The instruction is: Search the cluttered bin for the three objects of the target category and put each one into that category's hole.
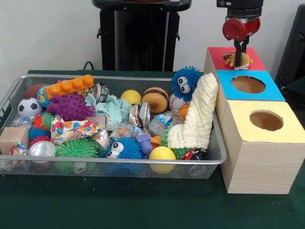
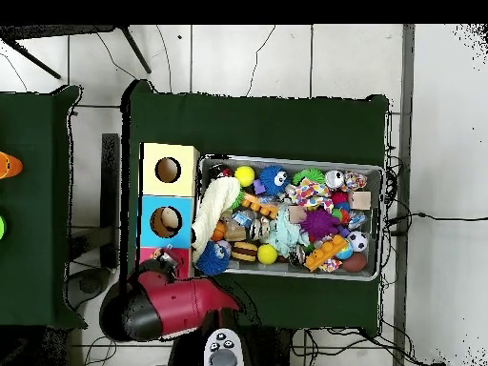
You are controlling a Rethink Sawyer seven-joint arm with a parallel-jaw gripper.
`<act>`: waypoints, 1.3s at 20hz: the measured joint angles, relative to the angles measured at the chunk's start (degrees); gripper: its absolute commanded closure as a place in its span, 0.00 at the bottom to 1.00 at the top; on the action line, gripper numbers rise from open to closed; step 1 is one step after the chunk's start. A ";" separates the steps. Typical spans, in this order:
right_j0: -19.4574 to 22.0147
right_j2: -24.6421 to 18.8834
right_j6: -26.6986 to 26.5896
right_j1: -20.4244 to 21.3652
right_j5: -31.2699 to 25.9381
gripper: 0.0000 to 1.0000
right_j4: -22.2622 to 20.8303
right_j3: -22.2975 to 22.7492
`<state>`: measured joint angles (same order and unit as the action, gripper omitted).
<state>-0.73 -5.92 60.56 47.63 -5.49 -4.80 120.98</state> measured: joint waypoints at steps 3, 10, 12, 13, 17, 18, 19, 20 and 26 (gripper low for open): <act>-0.77 0.65 0.00 -0.21 -1.92 1.00 0.09 -1.13; -1.30 1.12 0.00 -0.40 -3.62 1.00 0.09 -2.09; -1.30 1.12 0.00 -0.40 -3.62 1.00 0.09 -2.09; -1.30 1.14 0.00 -0.40 -3.62 1.00 0.09 -2.09; -1.41 1.25 0.00 -0.40 -3.60 1.00 0.11 -2.09; -1.44 1.29 0.00 -0.40 -3.59 1.00 0.11 -2.10; -1.45 1.31 0.00 -0.40 -3.59 1.00 0.11 -2.10; -1.46 1.32 0.00 -0.40 -3.59 1.00 0.11 -2.10; -1.47 1.40 0.00 -0.35 -3.55 1.00 0.13 -1.96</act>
<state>-2.20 -4.52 60.56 47.28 -9.04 -4.67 119.02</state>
